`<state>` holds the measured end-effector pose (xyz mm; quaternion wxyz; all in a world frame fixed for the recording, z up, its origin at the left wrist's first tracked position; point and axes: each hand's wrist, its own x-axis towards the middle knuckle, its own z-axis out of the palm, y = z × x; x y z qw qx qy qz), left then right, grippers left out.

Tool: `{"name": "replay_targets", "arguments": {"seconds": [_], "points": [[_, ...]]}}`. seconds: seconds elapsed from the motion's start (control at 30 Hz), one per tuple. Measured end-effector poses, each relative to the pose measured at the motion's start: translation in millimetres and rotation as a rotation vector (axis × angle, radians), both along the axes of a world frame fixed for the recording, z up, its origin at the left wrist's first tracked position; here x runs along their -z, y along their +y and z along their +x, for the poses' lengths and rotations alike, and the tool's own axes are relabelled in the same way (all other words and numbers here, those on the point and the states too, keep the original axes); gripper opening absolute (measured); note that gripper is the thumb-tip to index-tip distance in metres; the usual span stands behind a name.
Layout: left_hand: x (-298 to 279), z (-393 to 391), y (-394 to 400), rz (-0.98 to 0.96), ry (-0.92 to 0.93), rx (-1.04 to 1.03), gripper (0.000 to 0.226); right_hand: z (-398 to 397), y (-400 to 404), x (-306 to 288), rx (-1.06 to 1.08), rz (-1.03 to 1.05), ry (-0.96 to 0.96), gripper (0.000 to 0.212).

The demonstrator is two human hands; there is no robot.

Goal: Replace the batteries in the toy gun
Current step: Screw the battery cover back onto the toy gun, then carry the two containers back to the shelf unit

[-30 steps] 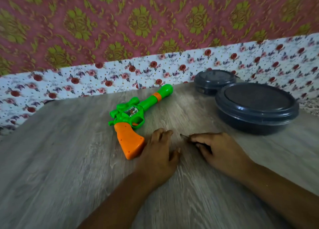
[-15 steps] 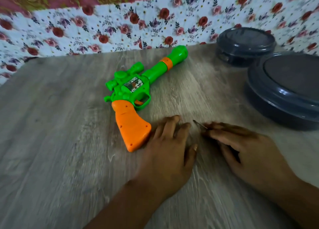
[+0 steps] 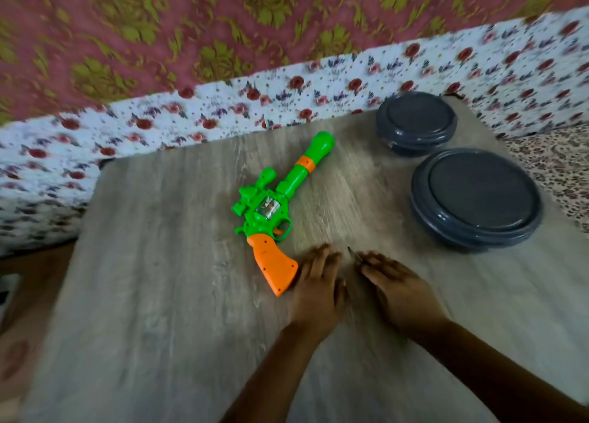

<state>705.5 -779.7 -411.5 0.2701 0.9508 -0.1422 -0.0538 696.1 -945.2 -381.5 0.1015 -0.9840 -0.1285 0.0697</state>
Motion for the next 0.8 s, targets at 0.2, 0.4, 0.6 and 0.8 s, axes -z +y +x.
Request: {"name": "replay_targets", "arguments": {"seconds": [0.2,0.4,0.6,0.8], "points": [[-14,-5,13,0.035,0.088,0.094,0.053,-27,7,-33,0.078,0.193,0.094,0.051],[-33,2,3,0.152,0.149,0.115,0.061,-47,0,-59,0.240,0.274,0.133,0.036],[-40,23,-34,0.130,0.312,-0.010,0.060,-31,-32,-73,0.311,0.530,-0.055,0.017],[-61,76,-89,-0.018,0.329,-0.089,0.066,20,-85,-94,0.487,0.548,-0.166,0.009]]}}
